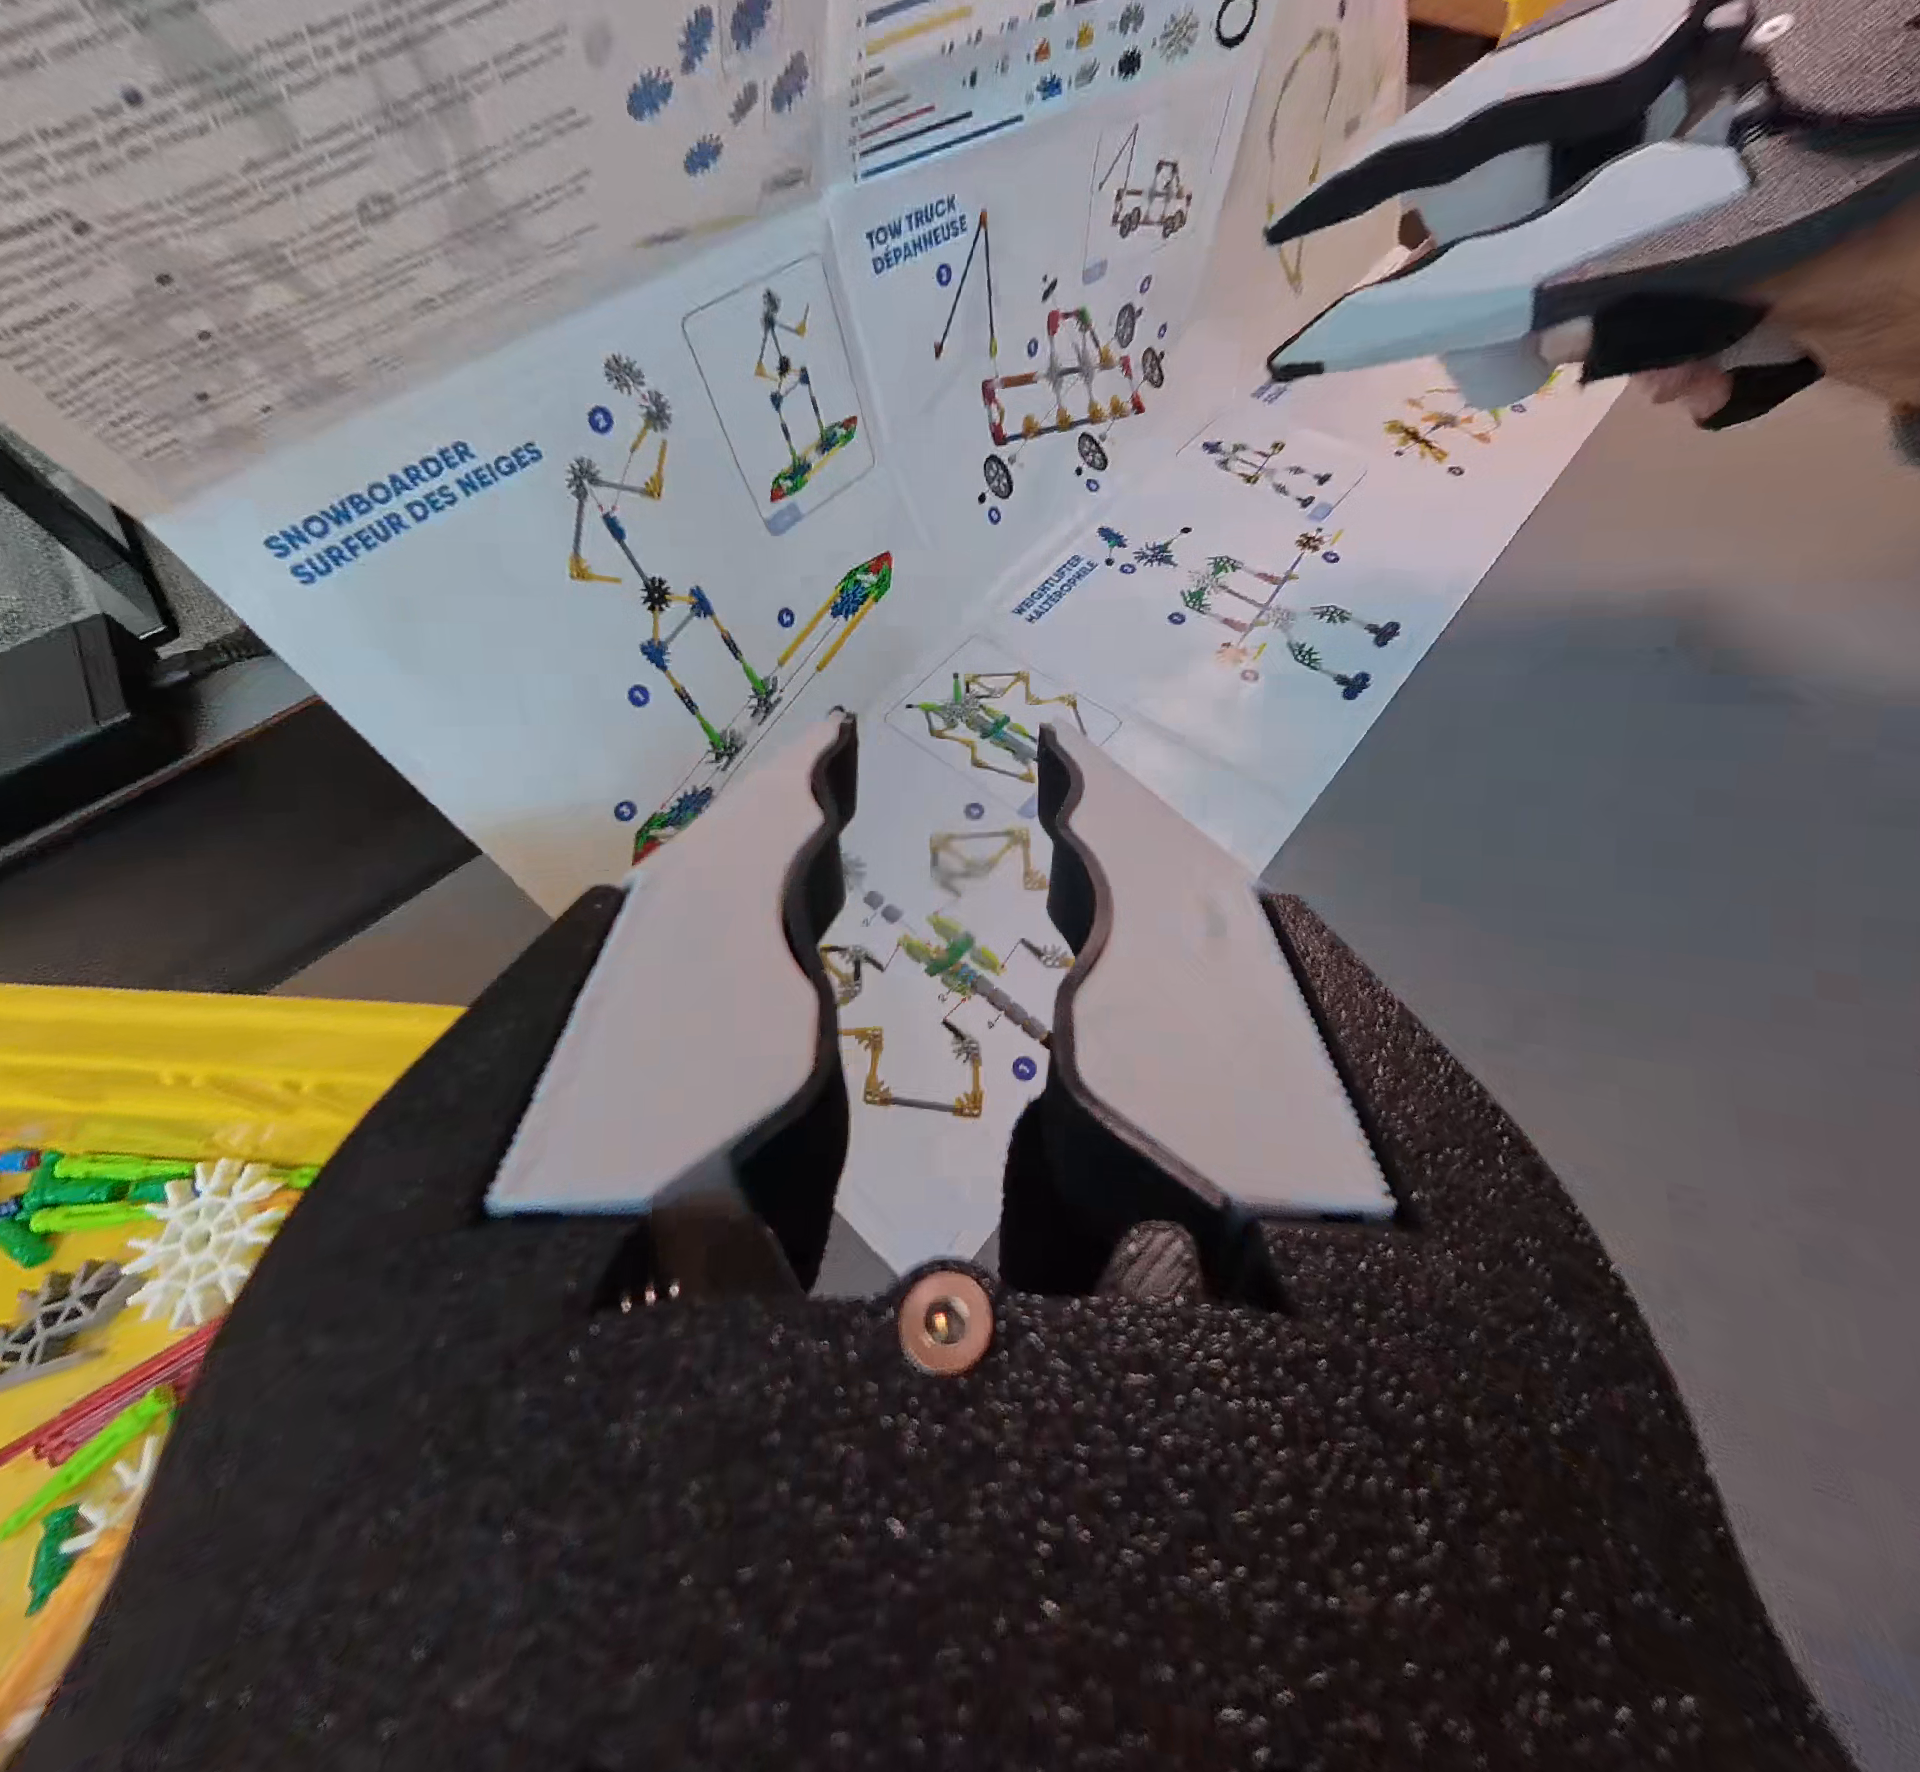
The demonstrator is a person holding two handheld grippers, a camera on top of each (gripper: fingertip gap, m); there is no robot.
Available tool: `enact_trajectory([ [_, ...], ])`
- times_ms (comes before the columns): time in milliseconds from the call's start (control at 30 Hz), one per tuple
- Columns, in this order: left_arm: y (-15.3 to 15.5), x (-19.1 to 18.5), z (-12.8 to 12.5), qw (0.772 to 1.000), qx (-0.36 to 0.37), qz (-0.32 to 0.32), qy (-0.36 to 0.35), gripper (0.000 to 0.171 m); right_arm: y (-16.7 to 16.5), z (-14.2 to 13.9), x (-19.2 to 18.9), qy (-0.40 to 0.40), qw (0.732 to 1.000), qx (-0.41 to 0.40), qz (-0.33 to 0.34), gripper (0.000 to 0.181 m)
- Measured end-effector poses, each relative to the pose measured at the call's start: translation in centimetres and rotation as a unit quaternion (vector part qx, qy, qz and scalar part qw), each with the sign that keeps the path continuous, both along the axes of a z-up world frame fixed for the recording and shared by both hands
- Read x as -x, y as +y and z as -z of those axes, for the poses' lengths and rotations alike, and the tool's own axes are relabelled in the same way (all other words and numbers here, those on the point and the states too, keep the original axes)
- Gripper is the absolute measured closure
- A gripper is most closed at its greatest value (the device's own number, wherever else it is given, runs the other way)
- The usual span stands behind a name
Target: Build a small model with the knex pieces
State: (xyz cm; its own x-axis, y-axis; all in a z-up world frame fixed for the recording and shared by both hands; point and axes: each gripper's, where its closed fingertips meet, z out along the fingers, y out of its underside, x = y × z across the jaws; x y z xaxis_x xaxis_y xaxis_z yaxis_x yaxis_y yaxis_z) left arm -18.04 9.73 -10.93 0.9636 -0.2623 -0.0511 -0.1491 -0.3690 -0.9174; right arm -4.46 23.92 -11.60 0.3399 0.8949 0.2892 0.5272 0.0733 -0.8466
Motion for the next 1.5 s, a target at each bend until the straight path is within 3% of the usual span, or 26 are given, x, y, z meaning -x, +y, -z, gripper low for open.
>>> enact_trajectory([
  [67,1.1,0.5,-0.6,1.0,0.0,-0.005,-0.001,0.137,0.6,-0.8,-0.8,0.002,1.0,-0.001,0.002,0.132],
  [133,3.1,1.5,-3.0,1.0,-0.014,-0.018,0.013,0.137,2.3,-2.1,-1.2,-0.004,1.0,-0.02,0.017,0.132],
  [233,6.9,4.4,-6.8,0.995,-0.027,-0.064,0.075,0.137,5.8,-4.9,-1.4,0.002,0.997,-0.05,0.052,0.132],
  [333,10.5,7.0,-8.8,0.991,-0.015,-0.093,0.092,0.138,9.9,-7.1,-1.5,0.0,0.993,-0.084,0.079,0.138],
  [433,12.7,9.0,-9.9,0.99,0.0,-0.108,0.092,0.14,12.7,-8.3,-1.1,-0.029,0.992,-0.104,0.063,0.136],
  [633,14.0,10.4,-10.5,0.994,0.018,-0.103,0.038,0.14,13.0,-10.4,-0.6,0.011,0.999,-0.016,0.03,0.135],
  [933,13.3,10.0,-8.6,0.994,0.027,-0.095,0.052,0.14,11.0,-8.1,-0.9,0.022,1.0,0.001,0.019,0.134],
  [1167,11.8,8.6,-10.4,0.996,-0.008,-0.077,0.043,0.139,9.4,-8.3,-0.6,0.029,0.999,-0.011,0.013,0.133],
  [1367,5.1,4.2,-11.1,0.997,-0.07,-0.019,0.025,0.133,2.9,-9.6,-2.3,0.09,0.995,-0.013,-0.036,0.133],
  [1500,-1.0,2.2,-8.3,0.996,-0.091,-0.004,0.007,0.118,-2.1,-7.2,-4.9,0.081,0.995,-0.008,-0.056,0.12],
])
